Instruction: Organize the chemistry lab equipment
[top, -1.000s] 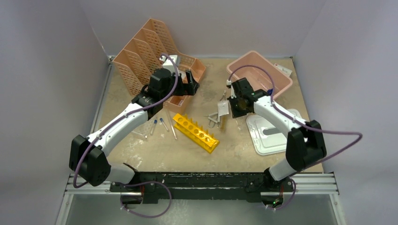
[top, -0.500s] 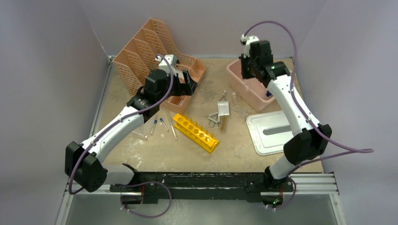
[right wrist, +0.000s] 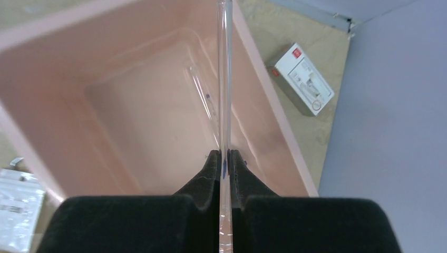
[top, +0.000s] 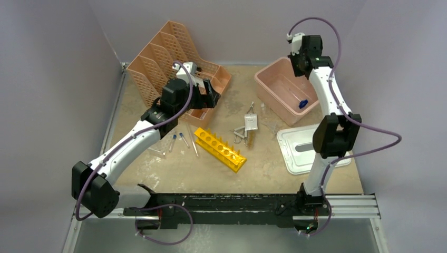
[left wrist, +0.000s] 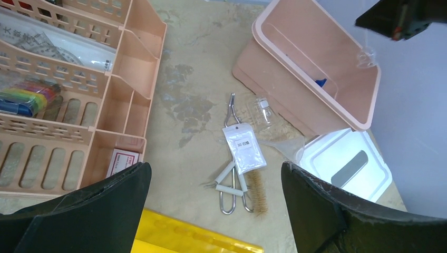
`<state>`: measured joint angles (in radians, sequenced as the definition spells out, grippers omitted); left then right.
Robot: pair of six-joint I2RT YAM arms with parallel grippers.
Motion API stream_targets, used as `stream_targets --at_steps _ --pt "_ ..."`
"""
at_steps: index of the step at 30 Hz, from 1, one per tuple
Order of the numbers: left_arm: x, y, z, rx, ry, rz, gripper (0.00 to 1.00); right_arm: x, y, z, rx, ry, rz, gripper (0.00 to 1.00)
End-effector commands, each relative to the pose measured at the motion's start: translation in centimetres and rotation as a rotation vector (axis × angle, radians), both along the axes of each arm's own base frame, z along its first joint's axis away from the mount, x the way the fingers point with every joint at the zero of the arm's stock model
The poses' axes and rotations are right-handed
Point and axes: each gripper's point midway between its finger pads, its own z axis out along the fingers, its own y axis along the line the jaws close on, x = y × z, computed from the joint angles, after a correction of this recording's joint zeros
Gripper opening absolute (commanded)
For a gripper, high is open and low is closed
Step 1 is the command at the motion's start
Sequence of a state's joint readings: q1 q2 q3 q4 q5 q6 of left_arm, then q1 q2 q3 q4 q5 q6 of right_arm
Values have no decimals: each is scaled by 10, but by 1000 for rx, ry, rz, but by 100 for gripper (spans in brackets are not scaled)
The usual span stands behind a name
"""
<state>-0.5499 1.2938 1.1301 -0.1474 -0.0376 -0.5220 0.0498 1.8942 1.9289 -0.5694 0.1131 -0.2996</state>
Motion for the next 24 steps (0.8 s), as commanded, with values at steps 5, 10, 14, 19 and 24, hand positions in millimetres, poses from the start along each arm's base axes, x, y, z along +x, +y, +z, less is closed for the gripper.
stream_targets --at_steps 5,10,14,19,24 --pt "22 -10 63 -120 -183 6 93 18 -28 -56 -145 106 100 0" --pt "37 -24 68 -124 -215 -25 93 28 -21 -96 -146 195 190 0" --pt "52 -30 61 -71 -200 -24 93 33 -27 -122 -184 267 203 0" --pt "66 -37 57 -47 -194 -26 93 41 -36 -145 -242 317 211 0" --pt "73 -43 48 -26 -168 -38 93 45 -42 -165 -270 354 197 2"
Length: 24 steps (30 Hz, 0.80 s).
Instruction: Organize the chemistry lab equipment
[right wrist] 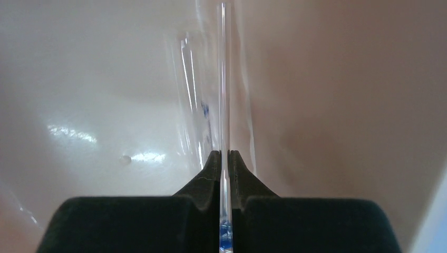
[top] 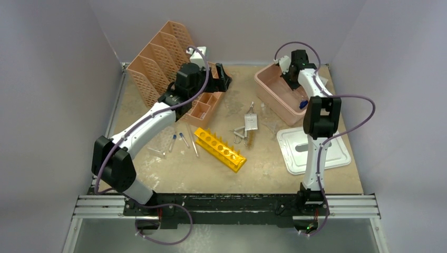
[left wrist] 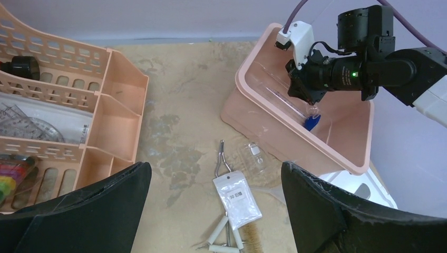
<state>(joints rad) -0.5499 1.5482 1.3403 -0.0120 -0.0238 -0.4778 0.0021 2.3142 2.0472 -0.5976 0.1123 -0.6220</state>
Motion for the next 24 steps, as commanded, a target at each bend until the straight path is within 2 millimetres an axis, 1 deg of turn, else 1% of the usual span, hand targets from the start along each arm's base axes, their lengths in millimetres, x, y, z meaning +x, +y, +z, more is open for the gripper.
stream_targets --at_steps 1,3,6,9,12,13,14,18,19,23,24 --pt "9 -2 29 -11 -71 -8 93 7 -5 6 -38 -6 15 4" --pt "11 -1 27 -8 -70 3 93 7 -3 3 -25 -4 16 7" --pt "12 0 25 -4 -67 6 93 8 0 -1 -10 -1 16 8" --pt "12 0 24 0 -66 7 93 9 -2 -1 -16 -4 7 11" --pt "12 -1 26 -1 -69 4 93 12 -3 10 -8 -33 -23 27" --pt "11 0 27 -2 -72 5 93 13 -1 15 8 -46 -35 32" --pt "9 2 21 14 -49 5 93 15 1 21 24 -61 -45 36" --pt "5 6 21 23 -39 15 93 20 14 51 117 -118 -73 42" --pt "3 8 21 25 -36 18 93 21 18 65 143 -144 -78 43" --pt "-5 13 22 15 -24 25 92 16 28 111 235 -233 -112 47" --pt "-8 15 22 11 -20 29 92 14 34 122 276 -253 -122 47"
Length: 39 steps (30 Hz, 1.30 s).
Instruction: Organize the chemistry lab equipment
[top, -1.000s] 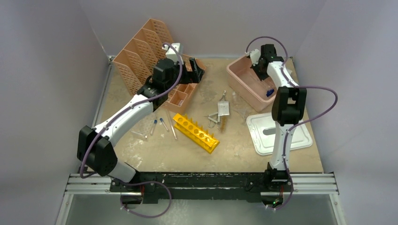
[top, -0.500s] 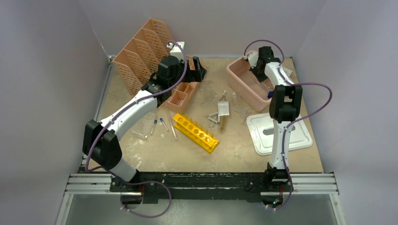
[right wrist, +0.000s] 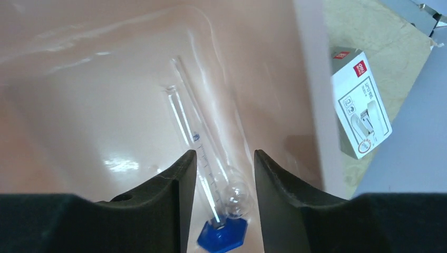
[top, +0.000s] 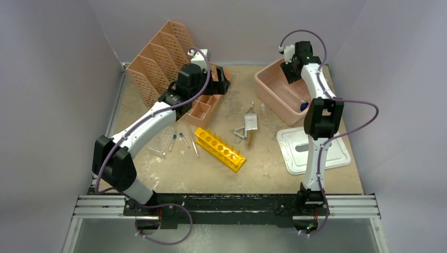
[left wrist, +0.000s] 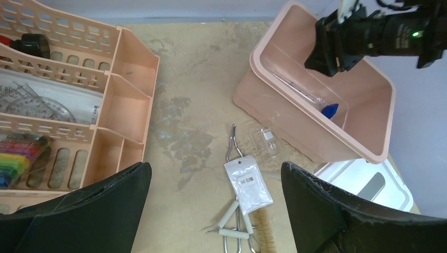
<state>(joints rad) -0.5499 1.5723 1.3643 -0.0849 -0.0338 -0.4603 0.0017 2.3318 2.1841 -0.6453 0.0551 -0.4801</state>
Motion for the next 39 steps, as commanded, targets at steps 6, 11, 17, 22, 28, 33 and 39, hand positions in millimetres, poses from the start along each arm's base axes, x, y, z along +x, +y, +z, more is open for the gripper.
stream_targets --at_steps 6,11,17,22,28,33,39 --pt "-24 25 40 -70 -51 60 92 -31 55 149 316 -274 -127 49" --pt "-37 32 39 -107 -70 66 92 -79 126 160 535 -233 -82 53" --pt "-40 40 37 -138 -71 107 91 -145 172 132 613 -117 -92 53" --pt "-44 55 27 -169 -68 186 90 -195 191 90 567 -30 -150 53" --pt "-54 83 16 -185 -52 313 90 -228 194 24 609 94 -357 47" --pt "-63 88 3 -173 -9 319 90 -218 206 -2 616 120 -413 49" --pt "-64 85 7 -189 -6 307 89 -196 201 -27 604 92 -595 56"
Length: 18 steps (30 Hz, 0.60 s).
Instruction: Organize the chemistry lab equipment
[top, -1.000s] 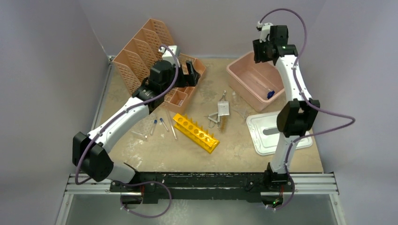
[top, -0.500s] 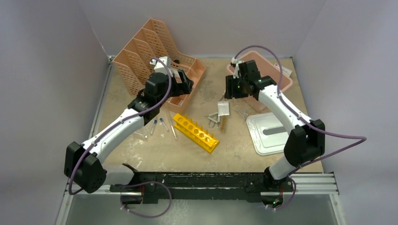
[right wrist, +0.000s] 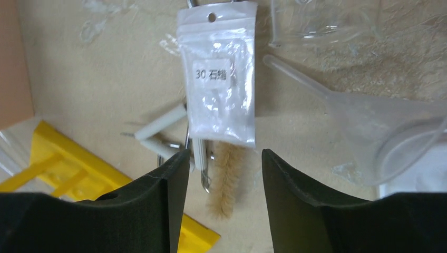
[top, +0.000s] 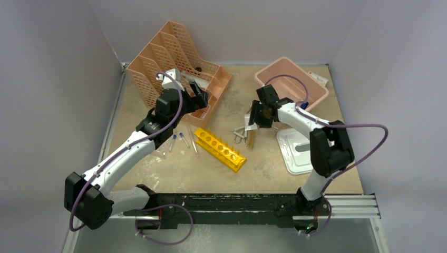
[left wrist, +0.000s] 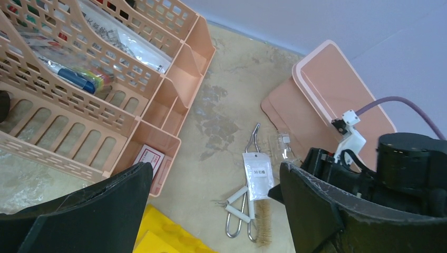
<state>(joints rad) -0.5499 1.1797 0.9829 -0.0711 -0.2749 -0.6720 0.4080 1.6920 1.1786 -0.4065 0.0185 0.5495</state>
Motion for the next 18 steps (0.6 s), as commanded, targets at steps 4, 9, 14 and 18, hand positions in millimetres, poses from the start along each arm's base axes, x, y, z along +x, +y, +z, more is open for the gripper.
stream_targets --at_steps 4,9,14,18 --pt "0 4 17 -41 -35 18 89 36 -6 0 -26 -49 -249 59" --pt "0 4 18 -36 -39 16 89 46 9 -12 3 -25 -187 61" --pt "1 4 19 -27 -43 15 89 43 13 -32 6 28 -189 59" --pt "1 4 19 -19 -43 13 89 50 2 -32 -54 -11 -198 51"
